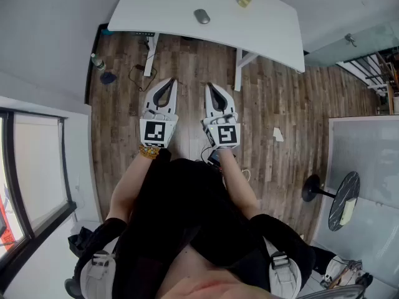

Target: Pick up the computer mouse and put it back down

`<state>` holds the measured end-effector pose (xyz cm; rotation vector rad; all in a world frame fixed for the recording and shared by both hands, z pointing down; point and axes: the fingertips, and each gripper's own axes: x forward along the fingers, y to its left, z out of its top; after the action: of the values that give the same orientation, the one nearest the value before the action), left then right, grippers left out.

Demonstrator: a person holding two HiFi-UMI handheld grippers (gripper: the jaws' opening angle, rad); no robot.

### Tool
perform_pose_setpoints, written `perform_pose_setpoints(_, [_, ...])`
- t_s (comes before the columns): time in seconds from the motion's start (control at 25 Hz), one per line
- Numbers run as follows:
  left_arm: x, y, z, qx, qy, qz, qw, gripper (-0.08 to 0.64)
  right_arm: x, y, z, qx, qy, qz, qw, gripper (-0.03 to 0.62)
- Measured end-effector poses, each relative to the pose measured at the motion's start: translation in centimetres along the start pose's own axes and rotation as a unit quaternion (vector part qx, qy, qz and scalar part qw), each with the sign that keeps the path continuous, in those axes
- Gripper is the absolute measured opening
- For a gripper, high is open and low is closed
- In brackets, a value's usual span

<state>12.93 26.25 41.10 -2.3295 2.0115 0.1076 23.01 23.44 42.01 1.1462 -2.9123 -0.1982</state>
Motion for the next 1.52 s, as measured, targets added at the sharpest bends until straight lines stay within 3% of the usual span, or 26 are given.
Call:
perform_pose_setpoints(0.44, [4.5, 5.4, 0.0, 0.032, 0.002, -0.048, 0.9983, 0.014, 7.2, -2.6, -0.2, -0.016, 0.015, -0.024, 0.999, 0.031])
perform_pose_setpoints(0.8, [13.3, 9.3, -3.5, 0.037, 0.044, -0.048, 0.9972, 0.014, 16.1, -11.3, -4.8, 0.009, 0.026, -0.051, 0.998, 0.037])
perform_pose_setpoints(0.92, [16.8, 11.2, -3.9, 0.047, 0.070, -0.041, 0.9956, 0.014, 20.2, -14.3, -6.0, 0.028, 0.029, -0.053, 0.998, 0.091])
perform_pose_setpoints(1.12, [21.4, 14.7, -2.8, 0.071, 0.082, -0.042, 0.9932, 0.014, 26.1, -18.3, -6.5, 0.038, 0.046, -0.051, 0.997, 0.124])
perform_pose_setpoints(1.52, [29.7, 17.9, -4.7, 0.050, 0.090, -0.071, 0.9921, 0.014, 32.4, -22.4, -8.3, 0.031, 0.110, -0.044, 0.992, 0.180])
